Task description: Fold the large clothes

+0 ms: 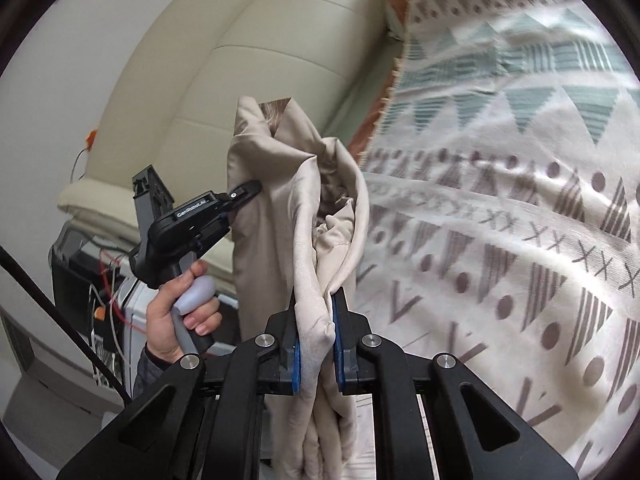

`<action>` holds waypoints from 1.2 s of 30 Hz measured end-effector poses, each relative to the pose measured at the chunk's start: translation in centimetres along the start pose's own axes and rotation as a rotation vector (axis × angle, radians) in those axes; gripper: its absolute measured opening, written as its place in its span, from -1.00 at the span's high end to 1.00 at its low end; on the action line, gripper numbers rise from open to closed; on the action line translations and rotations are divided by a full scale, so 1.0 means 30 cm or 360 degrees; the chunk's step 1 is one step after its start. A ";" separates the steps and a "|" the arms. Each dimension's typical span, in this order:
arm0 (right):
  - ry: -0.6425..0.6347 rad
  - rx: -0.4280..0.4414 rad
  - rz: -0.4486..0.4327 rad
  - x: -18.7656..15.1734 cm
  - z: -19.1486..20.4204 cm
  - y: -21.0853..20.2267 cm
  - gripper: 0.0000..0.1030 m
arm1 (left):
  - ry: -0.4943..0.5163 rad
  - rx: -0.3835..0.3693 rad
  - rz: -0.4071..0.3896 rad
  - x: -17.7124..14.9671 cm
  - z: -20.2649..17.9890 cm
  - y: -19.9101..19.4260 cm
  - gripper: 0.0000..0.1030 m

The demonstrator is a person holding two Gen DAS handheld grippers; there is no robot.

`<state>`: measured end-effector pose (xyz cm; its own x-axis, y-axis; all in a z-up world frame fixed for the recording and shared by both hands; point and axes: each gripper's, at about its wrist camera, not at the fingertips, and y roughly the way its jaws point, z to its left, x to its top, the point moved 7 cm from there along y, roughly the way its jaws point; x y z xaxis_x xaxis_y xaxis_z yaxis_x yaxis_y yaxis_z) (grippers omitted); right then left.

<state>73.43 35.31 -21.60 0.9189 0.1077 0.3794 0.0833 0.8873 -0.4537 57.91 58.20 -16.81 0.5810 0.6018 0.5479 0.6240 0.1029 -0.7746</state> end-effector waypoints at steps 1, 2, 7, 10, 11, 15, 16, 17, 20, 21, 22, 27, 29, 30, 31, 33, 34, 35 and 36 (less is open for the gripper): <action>0.0036 -0.0024 0.0006 0.003 -0.043 0.024 0.83 | -0.0002 0.0015 0.0040 -0.016 0.002 0.037 0.62; 0.0071 -0.0049 0.0014 -0.004 -0.086 0.043 0.83 | -0.0016 0.0025 0.0072 -0.034 0.009 0.063 0.56; 0.0134 -0.0099 0.0010 -0.033 -0.165 0.069 0.85 | -0.0139 0.0036 0.0073 -0.086 0.086 0.062 0.42; 0.0132 -0.0098 0.0014 -0.033 -0.145 0.067 0.86 | -0.0133 0.0066 0.0080 -0.123 0.134 0.020 0.19; 0.0120 -0.0109 0.0016 -0.032 -0.133 0.069 0.87 | -0.0127 0.0074 0.0070 -0.134 0.147 0.002 -0.06; 0.0108 -0.0140 0.0003 -0.004 -0.113 0.082 0.89 | -0.0149 0.0060 0.0029 -0.206 0.200 -0.088 -0.28; 0.0117 -0.0144 -0.0002 0.004 -0.121 0.100 0.89 | -0.0157 0.0063 0.0013 -0.230 0.215 -0.115 -0.28; 0.0128 -0.0146 -0.0003 0.005 -0.125 0.100 0.89 | -0.0160 0.0063 -0.0001 -0.256 0.227 -0.144 -0.28; 0.0166 -0.0203 0.0016 -0.003 -0.161 0.092 0.89 | -0.0153 0.0064 -0.0030 -0.326 0.232 -0.206 -0.28; 0.0183 -0.0222 0.0021 -0.010 -0.165 0.092 0.88 | -0.0148 0.0068 -0.0031 -0.346 0.233 -0.222 -0.28; 0.0190 -0.0230 0.0018 0.001 -0.187 0.070 0.86 | -0.0137 0.0070 -0.0030 -0.370 0.233 -0.241 -0.28; 0.0183 -0.0325 0.0074 -0.023 -0.161 0.027 0.69 | -0.0103 0.0080 -0.0108 -0.478 0.228 -0.351 -0.28; 0.0143 -0.0349 0.0106 -0.038 -0.121 0.003 0.27 | -0.0118 0.0085 -0.0133 -0.515 0.231 -0.395 -0.28; 0.0097 -0.0360 0.0103 -0.040 -0.096 -0.014 0.06 | -0.0115 0.0098 -0.0150 -0.529 0.224 -0.413 -0.28; 0.0044 -0.0379 0.0093 -0.045 -0.071 -0.035 -0.40 | -0.0106 0.0115 -0.0169 -0.544 0.220 -0.436 -0.28; -0.0035 -0.0418 0.0072 -0.061 -0.033 -0.094 -0.56 | -0.0098 0.0135 -0.0195 -0.578 0.206 -0.475 -0.28; -0.0054 -0.0430 0.0078 -0.069 -0.015 -0.114 -0.56 | -0.0094 0.0138 -0.0201 -0.592 0.196 -0.491 -0.28; -0.0065 -0.0447 0.0086 -0.078 0.000 -0.134 -0.56 | -0.0090 0.0150 -0.0206 -0.605 0.186 -0.508 -0.28; -0.0079 -0.0469 0.0086 -0.085 0.014 -0.155 -0.56 | -0.0086 0.0162 -0.0218 -0.616 0.177 -0.526 -0.28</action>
<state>70.52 31.10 -20.13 0.9057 0.1797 0.3840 0.1497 0.7118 -0.6862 34.55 49.66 -16.38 0.4637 0.6181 0.6348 0.6377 0.2647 -0.7234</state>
